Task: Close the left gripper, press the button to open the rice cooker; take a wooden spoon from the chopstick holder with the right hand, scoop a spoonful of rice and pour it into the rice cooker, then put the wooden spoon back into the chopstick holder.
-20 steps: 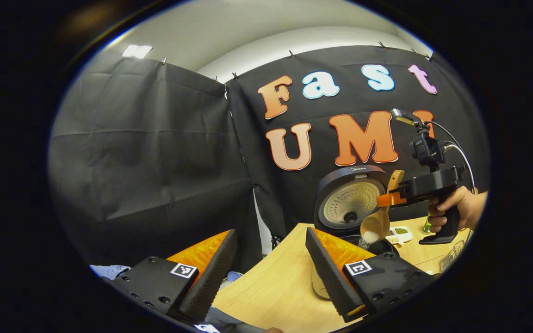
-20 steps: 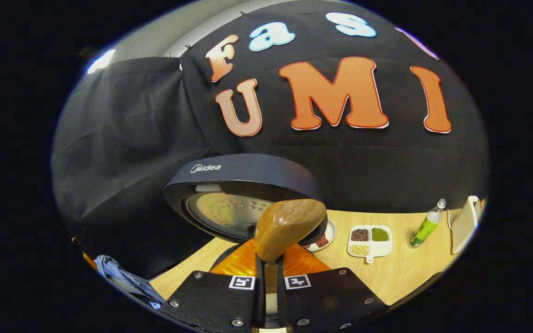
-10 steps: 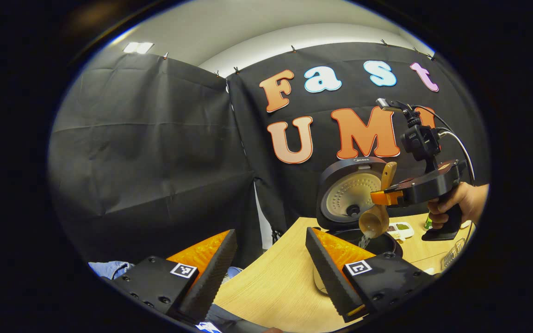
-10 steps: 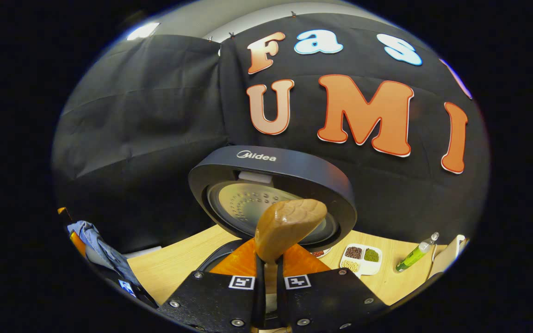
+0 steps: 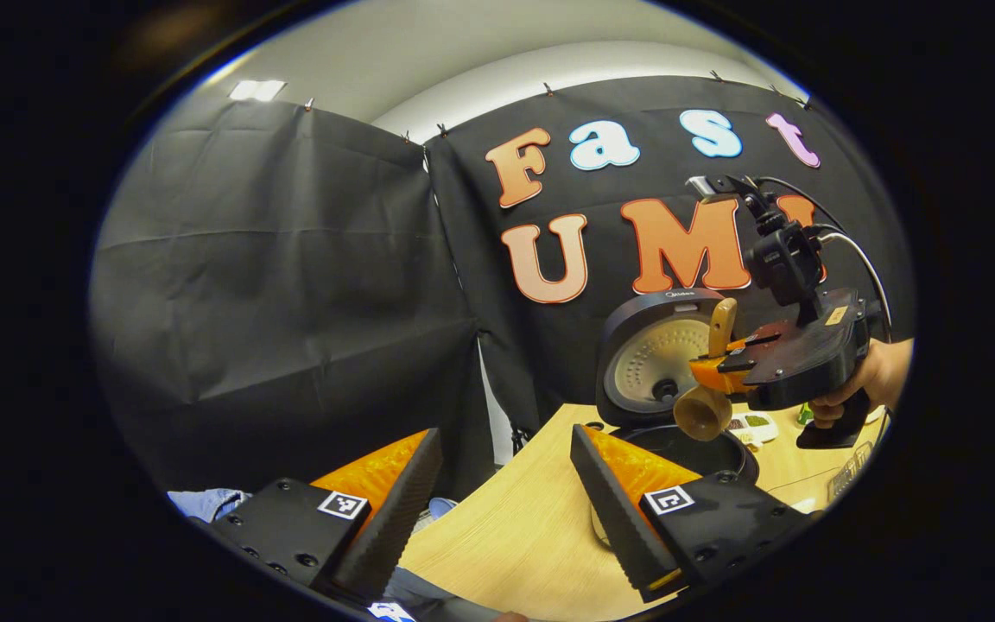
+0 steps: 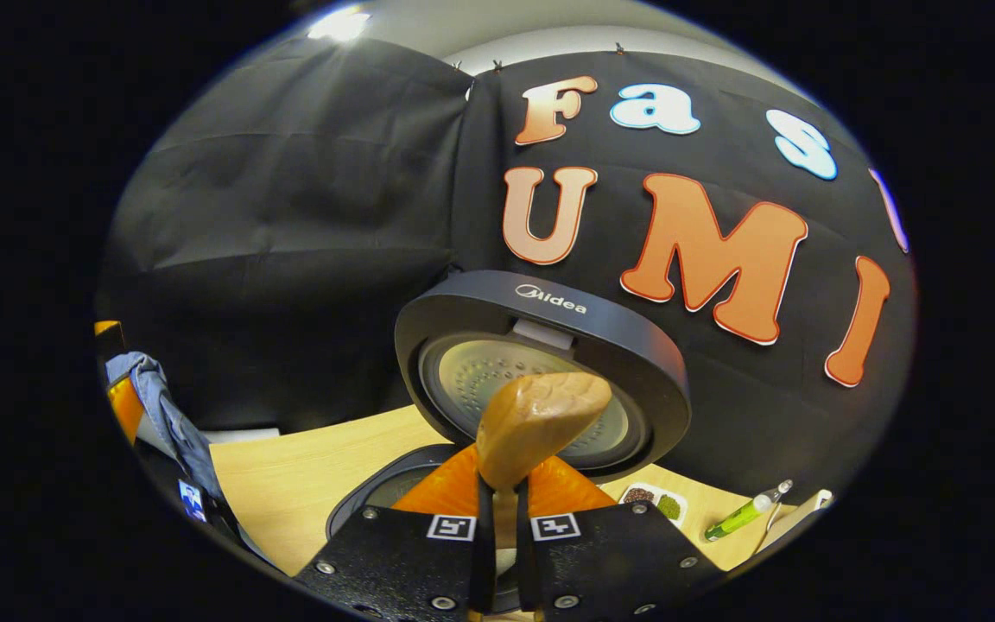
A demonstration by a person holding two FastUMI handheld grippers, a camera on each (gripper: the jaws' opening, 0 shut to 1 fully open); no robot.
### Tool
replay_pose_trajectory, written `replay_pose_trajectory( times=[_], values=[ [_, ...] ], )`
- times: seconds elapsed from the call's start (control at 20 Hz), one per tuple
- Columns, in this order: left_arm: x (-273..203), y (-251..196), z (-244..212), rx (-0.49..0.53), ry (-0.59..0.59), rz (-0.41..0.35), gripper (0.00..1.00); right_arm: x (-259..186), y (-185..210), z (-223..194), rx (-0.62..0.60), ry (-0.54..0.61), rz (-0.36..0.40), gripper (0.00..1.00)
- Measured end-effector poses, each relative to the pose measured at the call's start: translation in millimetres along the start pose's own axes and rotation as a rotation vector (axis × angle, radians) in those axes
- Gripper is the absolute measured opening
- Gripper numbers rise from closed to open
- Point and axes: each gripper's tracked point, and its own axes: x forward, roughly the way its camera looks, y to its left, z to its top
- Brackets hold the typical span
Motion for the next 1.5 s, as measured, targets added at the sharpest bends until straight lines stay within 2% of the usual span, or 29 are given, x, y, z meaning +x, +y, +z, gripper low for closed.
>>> replay_pose_trajectory(
  times=[0.05, 0.15, 0.25, 0.3, 0.35, 0.5, 0.55, 0.6, 0.65, 0.7, 0.8, 0.9, 1.2, 1.25, 1.3, 1.4, 1.45, 1.5],
  values=[
    [0, -1, 1, 0.002, 0.0, -0.003, 1.0, -1, 0, -2, 0.028, 0.001, 0.008, 0.09],
    [-1, -3, 3, 0.004, -0.004, -0.004, 0.94, -4, -4, -6, 0.135, 0.022, 0.026, 0.1],
    [-3, -6, 6, 0.008, -0.01, -0.003, 1.0, -13, -20, -11, 0.273, 0.046, 0.028, 0.09],
    [-3, -9, 6, 0.009, -0.012, -0.004, 0.94, -17, -29, -16, 0.336, 0.057, 0.029, 0.1],
    [-4, -12, 6, 0.01, -0.012, -0.011, 1.0, -23, -39, -18, 0.395, 0.064, 0.026, 0.09],
    [-5, -25, 8, 0.016, -0.016, -0.033, 1.0, -45, -70, -29, 0.572, 0.073, 0.001, 0.09],
    [-4, -30, 10, 0.016, -0.018, -0.041, 0.94, -53, -81, -33, 0.621, 0.071, -0.008, 0.09],
    [-5, -36, 11, 0.015, -0.019, -0.052, 1.0, -61, -90, -37, 0.662, 0.069, -0.017, 0.09],
    [-5, -42, 13, 0.016, -0.02, -0.064, 0.94, -70, -102, -42, 0.692, 0.062, -0.027, 0.14],
    [-4, -49, 14, 0.022, -0.02, -0.075, 1.0, -81, -113, -49, 0.722, 0.055, -0.043, 0.09],
    [-8, -63, 18, 0.028, -0.032, -0.1, 1.0, -102, -137, -72, 0.78, 0.071, -0.088, 0.09],
    [-10, -78, 20, 0.031, -0.035, -0.128, 0.94, -125, -165, -98, 0.821, 0.087, -0.154, 0.1],
    [-12, -111, 25, 0.041, -0.029, -0.184, 0.94, -200, -229, -162, 0.938, 0.093, -0.33, 0.1],
    [-13, -118, 29, 0.045, -0.036, -0.198, 1.0, -212, -239, -171, 0.953, 0.092, -0.362, 0.1],
    [-13, -124, 32, 0.047, -0.045, -0.21, 0.94, -223, -245, -179, 0.968, 0.093, -0.386, 0.09],
    [-14, -137, 37, 0.052, -0.053, -0.237, 0.94, -246, -253, -198, 0.997, 0.101, -0.427, 0.1],
    [-14, -143, 38, 0.053, -0.053, -0.249, 1.0, -255, -258, -209, 1.008, 0.107, -0.452, 0.1],
    [-14, -151, 38, 0.054, -0.05, -0.266, 0.94, -264, -263, -219, 1.014, 0.114, -0.476, 0.1]
  ],
)
